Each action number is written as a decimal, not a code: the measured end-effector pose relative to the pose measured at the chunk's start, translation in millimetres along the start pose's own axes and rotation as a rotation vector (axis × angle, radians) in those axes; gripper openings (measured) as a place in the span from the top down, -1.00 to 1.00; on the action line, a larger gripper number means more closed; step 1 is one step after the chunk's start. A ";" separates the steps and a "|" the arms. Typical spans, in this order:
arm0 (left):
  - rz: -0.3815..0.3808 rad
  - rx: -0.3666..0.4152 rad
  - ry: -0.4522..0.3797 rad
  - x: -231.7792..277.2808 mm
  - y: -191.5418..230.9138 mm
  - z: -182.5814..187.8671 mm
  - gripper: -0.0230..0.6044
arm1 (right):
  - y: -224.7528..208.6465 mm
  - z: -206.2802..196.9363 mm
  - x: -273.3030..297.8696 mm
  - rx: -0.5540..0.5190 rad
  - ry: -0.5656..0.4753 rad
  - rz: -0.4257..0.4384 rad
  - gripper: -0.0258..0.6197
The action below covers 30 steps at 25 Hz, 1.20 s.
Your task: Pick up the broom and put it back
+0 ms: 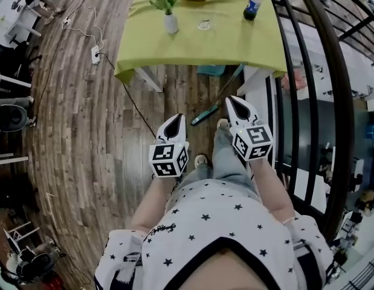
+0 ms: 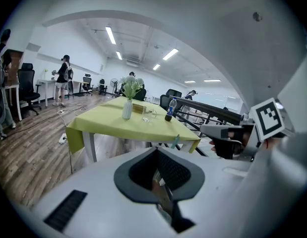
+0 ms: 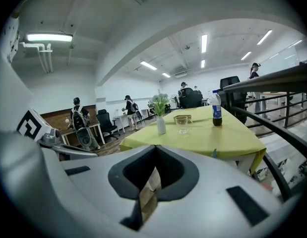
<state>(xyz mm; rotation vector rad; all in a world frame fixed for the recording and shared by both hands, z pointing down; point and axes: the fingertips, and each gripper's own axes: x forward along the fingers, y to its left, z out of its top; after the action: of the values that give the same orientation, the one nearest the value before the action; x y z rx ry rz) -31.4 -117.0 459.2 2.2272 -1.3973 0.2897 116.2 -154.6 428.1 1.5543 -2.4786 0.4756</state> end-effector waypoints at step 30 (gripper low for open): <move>0.060 -0.024 0.065 209.4 -5.0 -3.5 0.89 | -206.9 -67.7 159.0 -0.004 0.127 -0.047 0.94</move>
<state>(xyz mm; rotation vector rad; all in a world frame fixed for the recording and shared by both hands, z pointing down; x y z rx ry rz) 68.2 -277.6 549.6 2.1400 -1.4269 0.3605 231.1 -347.6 577.2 1.5266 -2.3424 0.5434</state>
